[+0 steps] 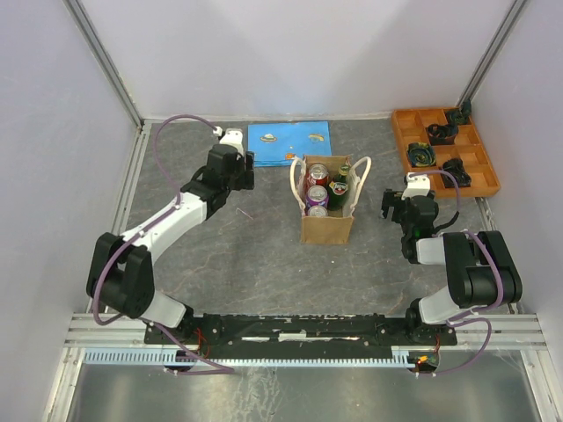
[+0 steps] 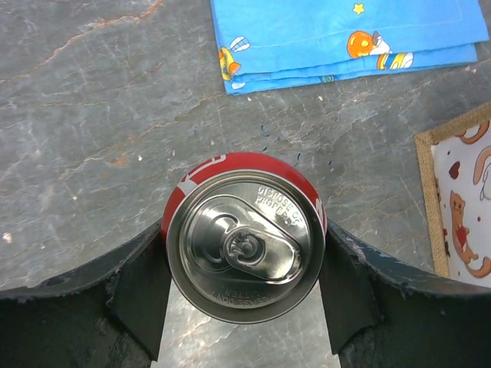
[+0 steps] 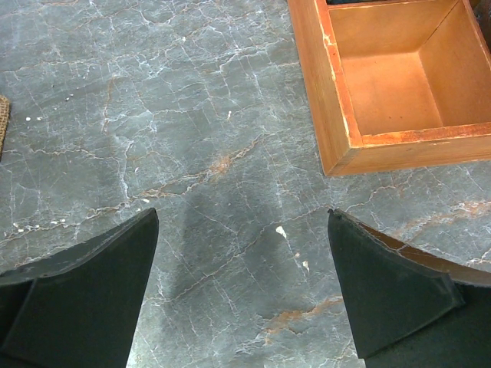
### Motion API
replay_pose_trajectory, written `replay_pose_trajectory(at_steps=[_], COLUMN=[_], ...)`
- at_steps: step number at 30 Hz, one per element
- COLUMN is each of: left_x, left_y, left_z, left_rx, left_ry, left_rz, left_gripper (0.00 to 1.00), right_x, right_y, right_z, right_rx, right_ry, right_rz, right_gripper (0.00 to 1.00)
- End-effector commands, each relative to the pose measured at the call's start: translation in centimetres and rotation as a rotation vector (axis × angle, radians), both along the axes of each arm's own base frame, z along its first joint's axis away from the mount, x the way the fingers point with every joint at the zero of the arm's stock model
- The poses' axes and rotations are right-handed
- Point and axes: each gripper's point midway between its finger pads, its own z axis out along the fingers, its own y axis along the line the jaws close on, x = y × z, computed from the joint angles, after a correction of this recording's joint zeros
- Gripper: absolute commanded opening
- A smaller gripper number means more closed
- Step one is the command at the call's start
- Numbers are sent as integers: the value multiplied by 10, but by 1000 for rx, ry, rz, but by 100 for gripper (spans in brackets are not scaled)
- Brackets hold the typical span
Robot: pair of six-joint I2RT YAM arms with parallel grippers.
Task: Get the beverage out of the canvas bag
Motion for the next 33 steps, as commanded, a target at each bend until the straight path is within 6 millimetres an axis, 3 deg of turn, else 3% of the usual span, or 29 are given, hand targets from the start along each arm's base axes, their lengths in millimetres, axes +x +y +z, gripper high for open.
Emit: replay_pose_trajectory(at_steps=[1,9,18,24,25,26,27,28,30,31,33], left_x=[36,44,48,51,52,51,51,51,51,50,50], left_y=[-25,-39,-47,-49,-50,-50,-50,-49,-47,-47,-46], left_z=[61,22,-4,-25,-26,-28,-30,-30,-30,-30,-27], left_rx=[-202,-199,-186,-180,-179,-179,-176,-172,-165,-162,-156], left_ry=[-226,-115,-58,-25,-23,-17,-14,-13,-10,-8,-8], left_rz=[4,-21,-48,-47,-47,-50,-50,-47,-38,-38,-37], left_gripper=[3,3,3,9,15,27,44,70,95,100,99], right_x=[13,13,13,13,12,13,13,13,13,13,13], right_y=[1,1,1,1,1,1,1,1,1,1,1], right_z=[19,20,20,20,19,20,20,20,19,19,20], right_rx=[0,0,0,-1,1,1,-1,0,0,0,0], right_ry=[-68,-70,-69,-70,-67,-69,-69,-70,-68,-68,-69], right_rz=[7,7,7,7,6,6,7,7,7,7,7], right_gripper=[99,99,99,99,99,99,99,99,99,99,99])
